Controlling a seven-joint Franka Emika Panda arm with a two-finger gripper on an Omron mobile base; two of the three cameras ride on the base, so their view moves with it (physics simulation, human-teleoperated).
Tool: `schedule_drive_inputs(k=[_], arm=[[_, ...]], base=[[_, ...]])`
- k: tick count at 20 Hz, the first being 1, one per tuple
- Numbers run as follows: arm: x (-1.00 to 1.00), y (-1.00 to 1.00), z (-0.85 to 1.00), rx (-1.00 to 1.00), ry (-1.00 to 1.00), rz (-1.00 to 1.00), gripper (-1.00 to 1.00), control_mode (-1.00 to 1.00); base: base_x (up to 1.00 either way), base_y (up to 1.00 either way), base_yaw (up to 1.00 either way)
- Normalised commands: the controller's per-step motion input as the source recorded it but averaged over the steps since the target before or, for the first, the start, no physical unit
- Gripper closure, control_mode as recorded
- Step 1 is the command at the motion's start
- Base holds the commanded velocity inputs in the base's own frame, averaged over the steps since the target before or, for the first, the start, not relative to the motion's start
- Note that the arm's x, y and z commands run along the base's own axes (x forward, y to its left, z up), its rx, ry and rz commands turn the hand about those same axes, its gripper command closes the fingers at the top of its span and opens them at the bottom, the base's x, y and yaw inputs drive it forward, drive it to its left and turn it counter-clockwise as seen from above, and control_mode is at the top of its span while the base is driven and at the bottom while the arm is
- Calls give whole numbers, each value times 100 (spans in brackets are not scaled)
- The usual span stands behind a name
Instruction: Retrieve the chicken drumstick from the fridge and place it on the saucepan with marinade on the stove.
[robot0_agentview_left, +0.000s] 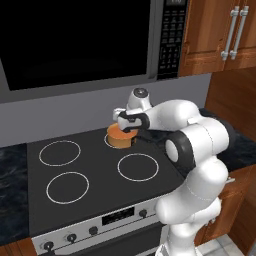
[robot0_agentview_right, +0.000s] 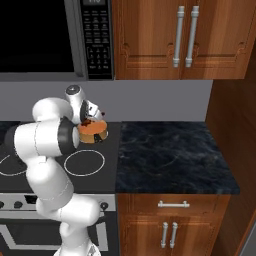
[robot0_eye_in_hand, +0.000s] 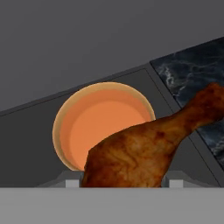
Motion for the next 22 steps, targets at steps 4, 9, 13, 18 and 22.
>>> schedule_drive_inputs(k=[4,9,13,18,22], arm=[[16,0,-9,0,2,0,100,-100],[28,7,-13,0,4,0,100,-100],[29,12,-3,0,3,0,100,-100],[25,15,-6,0,3,0,100,-100],[20,8,-10,0,2,0,100,-100]], base=[[0,0,0],[0,0,0],[0,0,0],[0,0,0],[0,0,0]])
